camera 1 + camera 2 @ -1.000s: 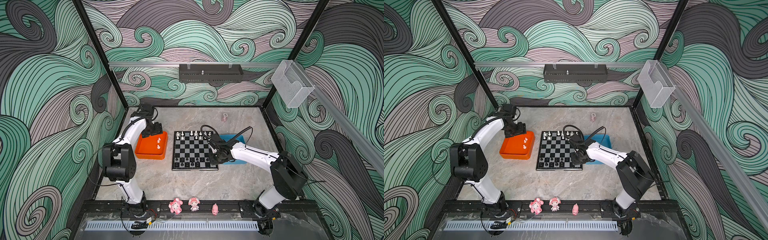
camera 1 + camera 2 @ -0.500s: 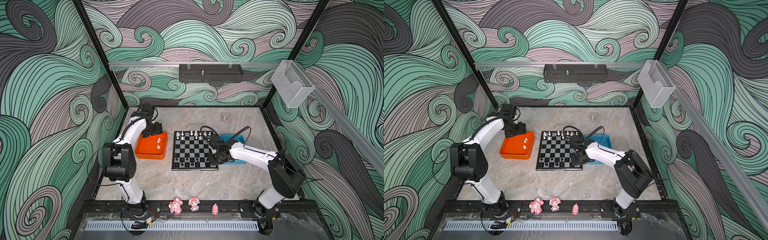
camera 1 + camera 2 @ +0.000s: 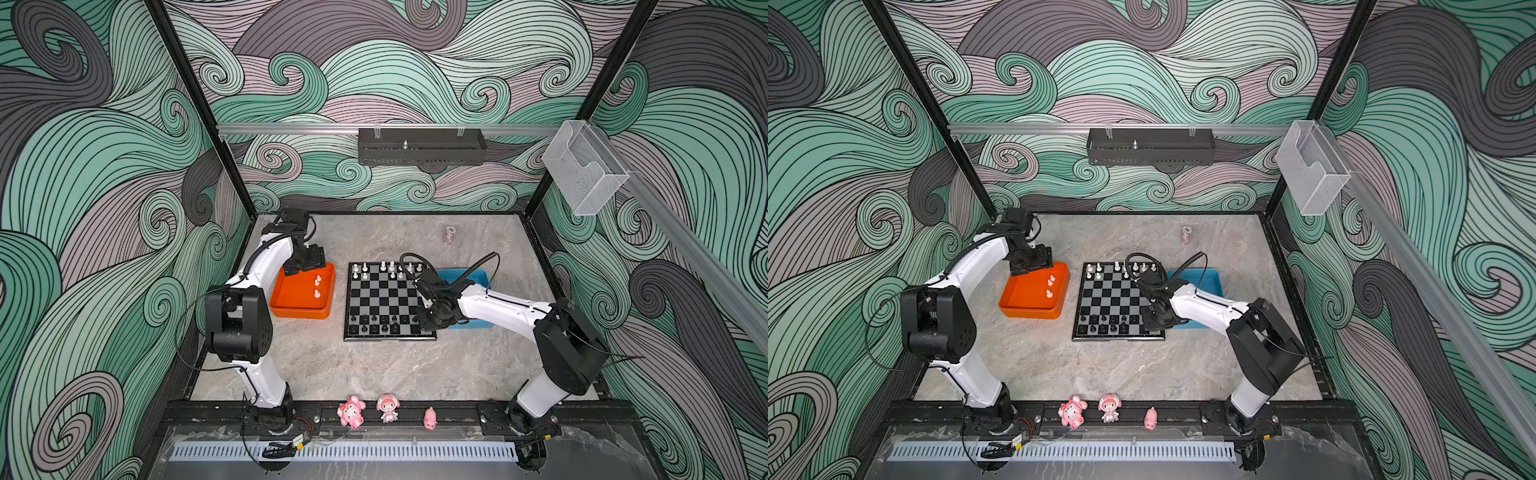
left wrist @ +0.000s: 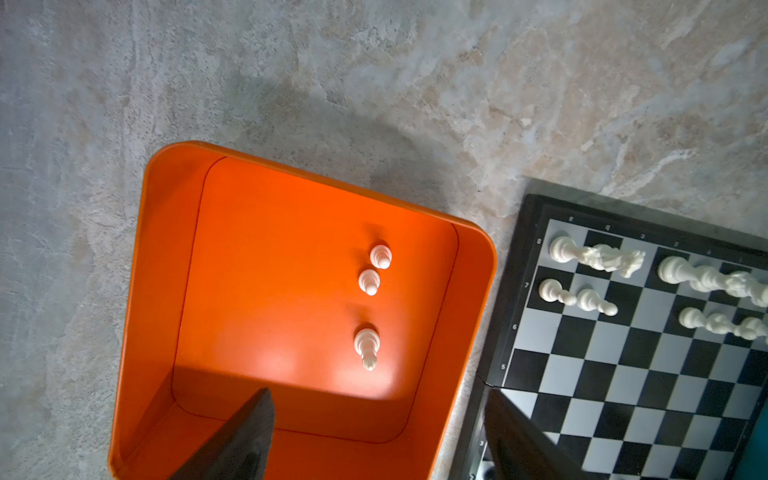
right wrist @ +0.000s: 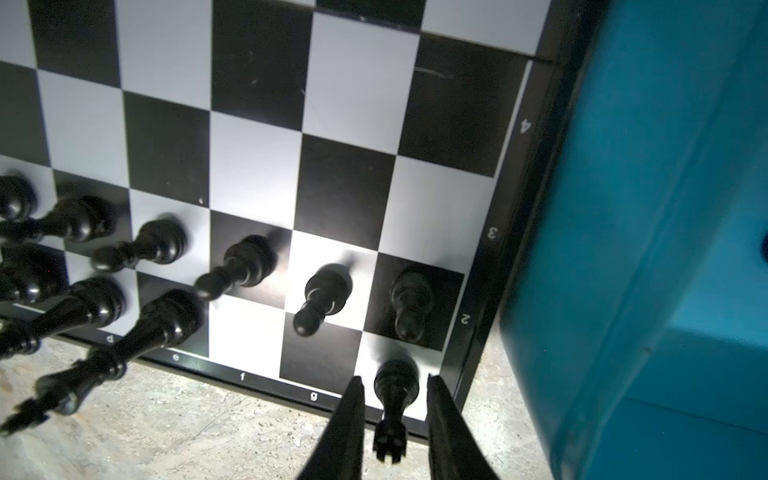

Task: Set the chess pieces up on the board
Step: 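Lower the black pawn onto a square in the board's nearest rows, then open the right gripper to release the black pawn and raise it, then move the right gripper back over the blue tray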

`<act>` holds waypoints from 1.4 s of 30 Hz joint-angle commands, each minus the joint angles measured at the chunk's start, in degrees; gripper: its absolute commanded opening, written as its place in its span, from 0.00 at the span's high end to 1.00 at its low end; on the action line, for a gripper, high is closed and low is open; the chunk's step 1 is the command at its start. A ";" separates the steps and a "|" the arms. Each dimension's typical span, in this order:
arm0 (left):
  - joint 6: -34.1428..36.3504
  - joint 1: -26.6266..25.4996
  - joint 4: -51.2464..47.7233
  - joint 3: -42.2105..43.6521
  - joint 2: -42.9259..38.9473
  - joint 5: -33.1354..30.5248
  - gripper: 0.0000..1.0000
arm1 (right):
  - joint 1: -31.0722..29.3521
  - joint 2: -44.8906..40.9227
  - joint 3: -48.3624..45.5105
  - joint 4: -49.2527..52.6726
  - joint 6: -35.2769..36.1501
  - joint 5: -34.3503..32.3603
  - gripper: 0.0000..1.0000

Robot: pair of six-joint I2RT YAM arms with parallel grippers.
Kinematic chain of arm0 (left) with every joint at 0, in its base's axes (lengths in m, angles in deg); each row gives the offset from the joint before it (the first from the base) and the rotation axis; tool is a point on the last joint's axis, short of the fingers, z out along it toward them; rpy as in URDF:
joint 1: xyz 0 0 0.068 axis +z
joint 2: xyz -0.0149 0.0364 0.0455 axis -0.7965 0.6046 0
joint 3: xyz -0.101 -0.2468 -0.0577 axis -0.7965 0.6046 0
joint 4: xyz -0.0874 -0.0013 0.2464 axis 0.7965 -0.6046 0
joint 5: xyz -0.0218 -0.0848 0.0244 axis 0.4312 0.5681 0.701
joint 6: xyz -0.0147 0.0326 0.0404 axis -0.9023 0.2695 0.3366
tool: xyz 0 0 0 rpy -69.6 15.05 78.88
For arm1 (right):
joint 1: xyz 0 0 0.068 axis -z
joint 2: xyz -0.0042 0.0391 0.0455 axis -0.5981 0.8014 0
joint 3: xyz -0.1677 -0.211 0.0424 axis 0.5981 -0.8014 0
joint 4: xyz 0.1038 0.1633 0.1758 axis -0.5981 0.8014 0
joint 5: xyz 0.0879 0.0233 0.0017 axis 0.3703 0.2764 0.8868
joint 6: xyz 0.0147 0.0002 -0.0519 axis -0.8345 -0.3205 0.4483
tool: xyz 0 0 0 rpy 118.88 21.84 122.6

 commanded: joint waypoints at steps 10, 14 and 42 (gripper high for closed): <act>-0.10 0.43 -0.20 0.20 0.43 -0.16 0.18 | 0.14 -6.46 5.23 4.86 1.21 -3.51 0.59; -0.28 0.35 -0.20 0.20 -0.13 -0.20 0.18 | 2.71 -8.97 7.29 6.05 3.00 -3.26 0.46; 3.90 -5.83 -1.26 -8.44 2.27 2.14 0.18 | 25.32 4.31 12.26 9.42 11.96 -1.56 0.19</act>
